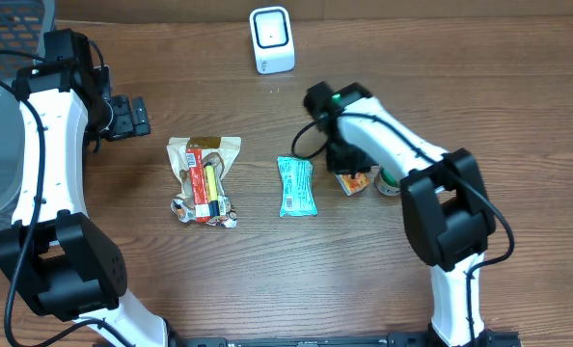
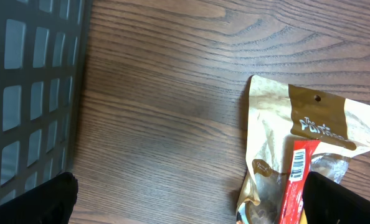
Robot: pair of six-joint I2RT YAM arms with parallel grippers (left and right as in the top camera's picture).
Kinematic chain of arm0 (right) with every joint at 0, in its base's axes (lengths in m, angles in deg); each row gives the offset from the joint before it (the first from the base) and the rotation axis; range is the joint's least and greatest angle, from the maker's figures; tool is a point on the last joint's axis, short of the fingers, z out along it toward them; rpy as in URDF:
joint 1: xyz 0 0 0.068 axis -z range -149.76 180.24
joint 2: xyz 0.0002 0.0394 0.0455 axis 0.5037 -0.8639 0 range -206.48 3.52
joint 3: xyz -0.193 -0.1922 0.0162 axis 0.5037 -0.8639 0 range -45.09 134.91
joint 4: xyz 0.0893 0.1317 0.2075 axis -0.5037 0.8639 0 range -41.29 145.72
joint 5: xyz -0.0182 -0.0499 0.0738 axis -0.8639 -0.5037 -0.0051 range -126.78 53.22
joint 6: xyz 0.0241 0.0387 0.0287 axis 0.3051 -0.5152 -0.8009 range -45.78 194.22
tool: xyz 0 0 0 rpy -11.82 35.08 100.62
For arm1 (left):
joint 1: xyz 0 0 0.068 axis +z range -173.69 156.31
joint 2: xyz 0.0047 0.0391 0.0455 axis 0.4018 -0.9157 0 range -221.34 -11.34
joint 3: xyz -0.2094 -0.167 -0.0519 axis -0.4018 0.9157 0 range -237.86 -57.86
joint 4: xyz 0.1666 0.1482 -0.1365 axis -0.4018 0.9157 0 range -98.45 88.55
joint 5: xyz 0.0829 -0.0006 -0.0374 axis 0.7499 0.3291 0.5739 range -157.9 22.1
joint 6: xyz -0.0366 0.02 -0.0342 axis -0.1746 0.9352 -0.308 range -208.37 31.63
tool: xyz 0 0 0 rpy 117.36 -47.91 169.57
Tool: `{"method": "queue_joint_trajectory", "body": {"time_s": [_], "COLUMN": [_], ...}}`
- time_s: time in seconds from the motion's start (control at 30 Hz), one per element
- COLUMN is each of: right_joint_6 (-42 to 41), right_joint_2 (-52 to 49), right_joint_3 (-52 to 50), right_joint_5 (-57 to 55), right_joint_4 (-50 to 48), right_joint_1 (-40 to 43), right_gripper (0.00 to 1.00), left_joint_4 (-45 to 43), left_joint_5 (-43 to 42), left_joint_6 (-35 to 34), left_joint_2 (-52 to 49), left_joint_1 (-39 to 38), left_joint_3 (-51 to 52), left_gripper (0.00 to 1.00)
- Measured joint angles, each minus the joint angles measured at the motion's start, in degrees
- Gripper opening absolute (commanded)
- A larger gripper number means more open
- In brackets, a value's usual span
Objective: Scan the item barcode
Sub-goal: 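Return the Kleenex pack and lower it beside the green jar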
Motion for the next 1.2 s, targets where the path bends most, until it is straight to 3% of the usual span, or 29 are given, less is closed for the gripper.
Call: {"method": "queue_joint_trajectory", "body": {"time_s": [0.33, 1.2], "right_joint_6": [7.1, 11.9], "right_joint_2": [0.0, 0.4], "right_joint_3": [0.0, -2.8], "right_joint_5": [12.7, 25.4], "right_joint_4": [0.2, -5.3], "right_joint_1": [6.5, 7.0], "right_gripper": [0.19, 0.19], "left_joint_4": [0.0, 0.0], "left_joint_5": [0.0, 0.0], "left_joint_6": [0.0, 0.0], "left_joint_2": [0.0, 0.0], "left_joint_1": [0.0, 0.0], "left_joint_3": [0.0, 0.0], "left_gripper": [1.0, 0.99]}}
